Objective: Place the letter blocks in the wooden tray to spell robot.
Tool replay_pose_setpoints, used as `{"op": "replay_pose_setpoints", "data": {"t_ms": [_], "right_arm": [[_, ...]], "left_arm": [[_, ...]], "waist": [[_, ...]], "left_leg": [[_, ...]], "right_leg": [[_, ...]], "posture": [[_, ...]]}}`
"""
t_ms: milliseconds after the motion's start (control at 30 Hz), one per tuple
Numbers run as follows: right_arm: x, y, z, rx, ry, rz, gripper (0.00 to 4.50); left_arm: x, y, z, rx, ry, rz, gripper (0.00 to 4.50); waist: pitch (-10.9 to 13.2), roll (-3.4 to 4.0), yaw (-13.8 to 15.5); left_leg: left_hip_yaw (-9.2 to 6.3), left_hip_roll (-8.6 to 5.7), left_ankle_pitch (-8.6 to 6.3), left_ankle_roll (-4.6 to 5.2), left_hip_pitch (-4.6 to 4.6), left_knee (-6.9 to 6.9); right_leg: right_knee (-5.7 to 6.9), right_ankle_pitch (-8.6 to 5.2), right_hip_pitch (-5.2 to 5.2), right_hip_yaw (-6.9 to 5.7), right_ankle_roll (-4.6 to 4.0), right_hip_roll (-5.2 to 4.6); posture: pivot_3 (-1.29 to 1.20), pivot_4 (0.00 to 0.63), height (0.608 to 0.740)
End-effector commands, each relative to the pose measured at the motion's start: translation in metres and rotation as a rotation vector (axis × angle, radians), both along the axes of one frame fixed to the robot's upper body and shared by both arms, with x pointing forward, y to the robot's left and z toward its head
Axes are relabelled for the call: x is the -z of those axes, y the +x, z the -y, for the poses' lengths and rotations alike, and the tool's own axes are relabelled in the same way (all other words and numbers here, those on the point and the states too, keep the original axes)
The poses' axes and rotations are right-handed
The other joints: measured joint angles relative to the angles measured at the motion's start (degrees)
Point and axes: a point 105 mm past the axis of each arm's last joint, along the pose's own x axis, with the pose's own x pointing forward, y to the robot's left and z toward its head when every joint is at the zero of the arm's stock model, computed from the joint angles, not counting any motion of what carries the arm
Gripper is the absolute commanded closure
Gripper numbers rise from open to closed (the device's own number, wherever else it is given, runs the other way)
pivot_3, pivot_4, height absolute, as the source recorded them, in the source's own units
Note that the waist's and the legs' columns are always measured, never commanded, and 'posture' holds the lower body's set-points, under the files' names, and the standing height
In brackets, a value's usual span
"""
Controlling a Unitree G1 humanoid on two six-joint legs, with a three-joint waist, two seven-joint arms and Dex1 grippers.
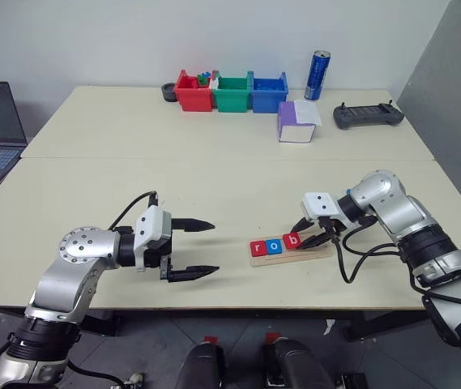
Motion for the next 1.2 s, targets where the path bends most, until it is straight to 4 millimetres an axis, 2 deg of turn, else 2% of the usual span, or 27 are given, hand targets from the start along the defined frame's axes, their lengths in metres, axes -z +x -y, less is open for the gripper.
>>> {"op": "replay_pose_setpoints", "data": {"t_ms": [33, 633, 1200], "right_arm": [[-0.006, 0.000, 0.001, -0.018, -0.015, 0.003, 3.03], [0.008, 0.002, -0.006, 0.035, -0.045, -0.008, 3.03], [0.006, 0.005, -0.013, 0.039, -0.034, 0.023, 3.03]], "left_arm": [[-0.006, -0.001, 0.003, 0.011, -0.007, 0.040, 0.00], [-0.007, 0.000, 0.004, 0.015, -0.001, 0.046, 0.00], [-0.008, 0.004, 0.004, 0.012, 0.000, 0.052, 0.00]], "waist": [[0.00, 0.00, -0.03], [0.00, 0.00, -0.05], [0.00, 0.00, -0.17]], "left_leg": [[0.00, 0.00, 0.00, 0.00, 0.00, 0.00], [0.01, 0.00, 0.00, 0.00, 0.00, 0.00], [0.01, 0.02, 0.00, 0.00, 0.03, -0.01]], "right_leg": [[0.00, 0.00, 0.00, 0.00, 0.00, 0.00], [0.00, 0.00, -0.01, 0.00, 0.00, 0.00], [0.02, 0.00, 0.00, 0.00, 0.00, 0.01]], "posture": [[0.00, 0.150, 0.740], [0.00, 0.150, 0.740], [0.00, 0.150, 0.740]]}}
